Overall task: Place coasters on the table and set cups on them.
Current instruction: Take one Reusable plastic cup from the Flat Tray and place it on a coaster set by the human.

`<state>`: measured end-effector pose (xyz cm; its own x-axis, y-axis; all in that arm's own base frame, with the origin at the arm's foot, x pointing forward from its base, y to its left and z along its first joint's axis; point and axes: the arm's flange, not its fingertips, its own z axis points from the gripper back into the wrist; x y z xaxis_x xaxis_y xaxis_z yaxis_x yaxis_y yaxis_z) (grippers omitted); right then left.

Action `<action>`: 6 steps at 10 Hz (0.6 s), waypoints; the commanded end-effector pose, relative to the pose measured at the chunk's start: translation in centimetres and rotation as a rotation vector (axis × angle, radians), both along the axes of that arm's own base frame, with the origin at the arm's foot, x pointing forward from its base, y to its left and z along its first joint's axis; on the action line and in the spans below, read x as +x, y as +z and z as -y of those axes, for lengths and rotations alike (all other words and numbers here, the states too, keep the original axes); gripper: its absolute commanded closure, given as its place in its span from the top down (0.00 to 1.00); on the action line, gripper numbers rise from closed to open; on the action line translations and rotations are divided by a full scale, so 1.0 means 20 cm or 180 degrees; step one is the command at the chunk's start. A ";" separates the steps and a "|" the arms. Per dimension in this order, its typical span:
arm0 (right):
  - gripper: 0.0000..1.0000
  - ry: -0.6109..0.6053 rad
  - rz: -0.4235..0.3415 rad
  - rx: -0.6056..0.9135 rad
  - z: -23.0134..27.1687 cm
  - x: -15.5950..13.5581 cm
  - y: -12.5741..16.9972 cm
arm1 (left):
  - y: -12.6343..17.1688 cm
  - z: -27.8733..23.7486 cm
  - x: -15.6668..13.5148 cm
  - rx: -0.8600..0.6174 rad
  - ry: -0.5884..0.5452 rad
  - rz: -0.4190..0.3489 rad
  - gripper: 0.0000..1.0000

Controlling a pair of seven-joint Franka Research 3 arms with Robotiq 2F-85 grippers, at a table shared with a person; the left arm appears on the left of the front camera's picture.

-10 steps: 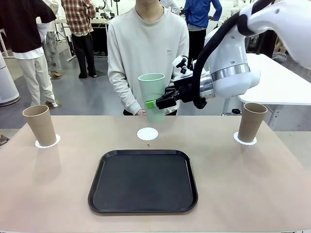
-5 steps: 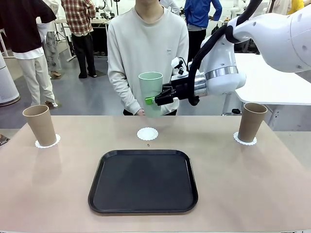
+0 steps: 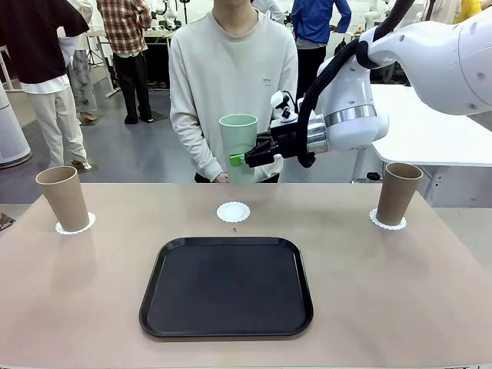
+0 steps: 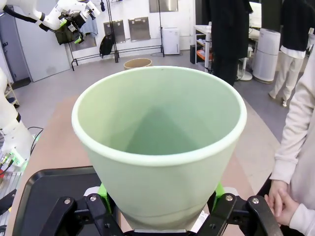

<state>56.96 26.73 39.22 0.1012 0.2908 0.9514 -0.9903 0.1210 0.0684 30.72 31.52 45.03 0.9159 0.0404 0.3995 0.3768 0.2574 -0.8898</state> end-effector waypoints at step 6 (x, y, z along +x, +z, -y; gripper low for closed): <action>0.85 0.0350 0.0462 0.0207 -0.04 0.08 -0.12 | 0.01 0.00 -0.01 -0.0025 -0.0005 0.0013 1.00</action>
